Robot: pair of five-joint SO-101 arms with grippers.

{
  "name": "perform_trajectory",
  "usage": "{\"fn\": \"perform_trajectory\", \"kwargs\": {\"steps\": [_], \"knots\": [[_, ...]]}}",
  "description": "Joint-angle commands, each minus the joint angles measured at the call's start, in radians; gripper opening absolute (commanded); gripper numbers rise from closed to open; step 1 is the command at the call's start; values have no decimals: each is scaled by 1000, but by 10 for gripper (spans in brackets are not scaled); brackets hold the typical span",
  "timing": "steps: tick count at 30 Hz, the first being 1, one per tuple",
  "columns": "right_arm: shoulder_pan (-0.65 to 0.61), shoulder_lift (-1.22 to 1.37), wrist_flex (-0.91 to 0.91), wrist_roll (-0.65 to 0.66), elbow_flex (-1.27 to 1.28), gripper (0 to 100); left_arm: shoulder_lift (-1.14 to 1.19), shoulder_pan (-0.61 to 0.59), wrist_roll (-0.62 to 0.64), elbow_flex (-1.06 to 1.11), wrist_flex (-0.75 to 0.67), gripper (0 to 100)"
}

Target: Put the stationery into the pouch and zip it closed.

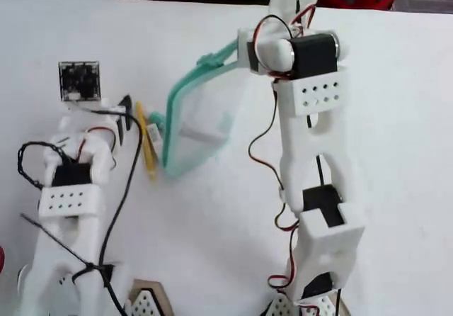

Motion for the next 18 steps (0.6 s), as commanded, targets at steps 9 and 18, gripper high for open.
{"fn": "perform_trajectory", "kwargs": {"steps": [9, 18], "knots": [[2, -305, -67, 5, 351, 18, 746, 39, 184, -760, 545, 211], [2, -384, -236, 9, 621, 18, 1173, 143, 588, -1312, 898, 210]]}}
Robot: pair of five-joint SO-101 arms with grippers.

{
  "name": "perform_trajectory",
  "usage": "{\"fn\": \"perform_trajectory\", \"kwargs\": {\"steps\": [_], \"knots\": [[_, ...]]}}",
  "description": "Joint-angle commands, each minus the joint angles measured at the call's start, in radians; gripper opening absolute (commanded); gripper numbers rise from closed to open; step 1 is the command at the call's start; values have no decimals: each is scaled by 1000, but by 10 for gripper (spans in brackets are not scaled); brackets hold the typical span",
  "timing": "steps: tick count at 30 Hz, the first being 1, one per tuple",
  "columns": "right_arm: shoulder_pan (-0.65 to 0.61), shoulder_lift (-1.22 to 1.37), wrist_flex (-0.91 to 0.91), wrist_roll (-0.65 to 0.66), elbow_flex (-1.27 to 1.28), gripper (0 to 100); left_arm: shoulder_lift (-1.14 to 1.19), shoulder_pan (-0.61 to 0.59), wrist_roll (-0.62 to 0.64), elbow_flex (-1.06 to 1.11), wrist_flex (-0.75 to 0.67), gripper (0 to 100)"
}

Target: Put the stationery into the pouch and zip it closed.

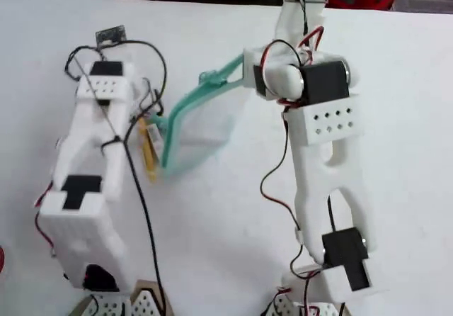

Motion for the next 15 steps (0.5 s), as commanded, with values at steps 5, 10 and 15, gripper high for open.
{"fn": "perform_trajectory", "kwargs": {"steps": [5, 10, 15], "knots": [[-4, -59, -39, 11, 81, 18, 219, 31, 152, -319, 43, 210], [-4, -68, -39, 11, 83, 18, 308, 25, 163, -374, 61, 195], [-4, -64, -39, 11, 83, 18, 335, 30, 183, -379, 63, 103]]}}
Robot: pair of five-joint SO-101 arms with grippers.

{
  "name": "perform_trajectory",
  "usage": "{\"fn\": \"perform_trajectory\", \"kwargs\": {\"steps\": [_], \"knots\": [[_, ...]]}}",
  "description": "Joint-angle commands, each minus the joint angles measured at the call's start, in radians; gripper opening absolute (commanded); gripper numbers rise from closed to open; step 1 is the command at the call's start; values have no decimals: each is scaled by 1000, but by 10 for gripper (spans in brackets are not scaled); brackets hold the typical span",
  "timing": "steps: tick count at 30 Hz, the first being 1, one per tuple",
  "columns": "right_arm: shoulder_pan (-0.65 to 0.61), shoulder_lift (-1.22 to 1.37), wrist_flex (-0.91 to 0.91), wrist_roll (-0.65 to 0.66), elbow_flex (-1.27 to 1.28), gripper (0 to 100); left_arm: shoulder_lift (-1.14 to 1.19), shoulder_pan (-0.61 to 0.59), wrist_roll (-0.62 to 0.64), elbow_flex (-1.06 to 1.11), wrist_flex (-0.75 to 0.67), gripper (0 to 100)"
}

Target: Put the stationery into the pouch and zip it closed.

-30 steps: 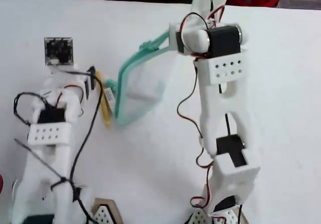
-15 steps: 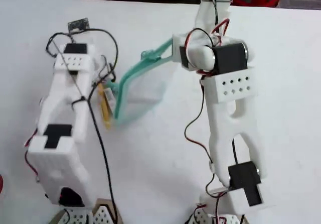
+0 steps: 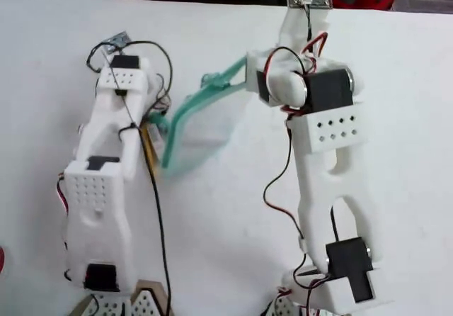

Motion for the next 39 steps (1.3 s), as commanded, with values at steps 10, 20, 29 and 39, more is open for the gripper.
{"fn": "perform_trajectory", "kwargs": {"steps": [10, 20, 29, 39], "knots": [[-5, -4, 4, 11, 6, 18, -5, 13, 5, -38, -12, 114], [-5, -12, -2, 12, 40, 18, 44, 10, 8, -48, -12, 186], [-4, -7, -15, 12, 43, 18, -82, 13, -23, -48, 52, 24], [-2, -4, -12, 12, 43, 18, -584, 15, -180, -49, 112, 24]]}}
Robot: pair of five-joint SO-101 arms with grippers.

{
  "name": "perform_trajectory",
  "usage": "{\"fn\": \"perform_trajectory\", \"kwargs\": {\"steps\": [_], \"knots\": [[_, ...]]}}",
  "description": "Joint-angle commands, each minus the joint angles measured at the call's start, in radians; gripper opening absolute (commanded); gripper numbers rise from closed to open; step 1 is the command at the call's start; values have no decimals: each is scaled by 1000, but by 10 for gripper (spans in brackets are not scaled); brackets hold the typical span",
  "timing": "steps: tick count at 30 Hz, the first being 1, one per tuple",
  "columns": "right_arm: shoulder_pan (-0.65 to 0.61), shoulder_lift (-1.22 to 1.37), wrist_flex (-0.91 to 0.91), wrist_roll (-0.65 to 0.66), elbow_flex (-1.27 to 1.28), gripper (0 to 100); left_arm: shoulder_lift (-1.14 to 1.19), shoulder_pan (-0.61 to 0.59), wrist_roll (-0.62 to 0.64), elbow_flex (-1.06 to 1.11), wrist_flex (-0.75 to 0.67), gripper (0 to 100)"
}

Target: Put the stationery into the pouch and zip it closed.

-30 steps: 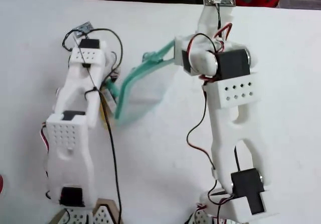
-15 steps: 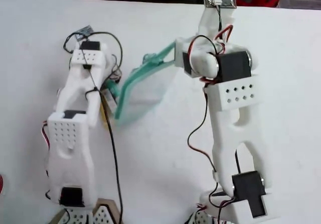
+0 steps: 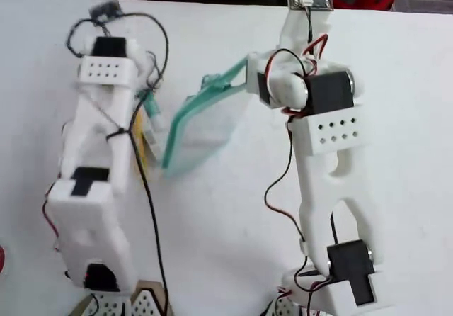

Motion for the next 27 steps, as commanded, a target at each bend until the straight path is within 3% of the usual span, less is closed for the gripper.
{"fn": "perform_trajectory", "kwargs": {"steps": [1, 6, 14, 22, 27], "knots": [[-2, 10, 1, 12, 11, 18, -308, 12, -94, -31, -2, 27], [-8, 10, 2, 5, 12, 18, -613, 27, -201, -20, -43, 27], [-143, 1, -47, 5, 95, 18, -891, 185, -207, -20, -77, 27], [-128, -81, -39, 8, 98, 18, -903, 426, -204, -18, -109, 26], [-128, -159, -47, 11, 147, 18, -776, 481, -199, -20, -110, 24]]}}
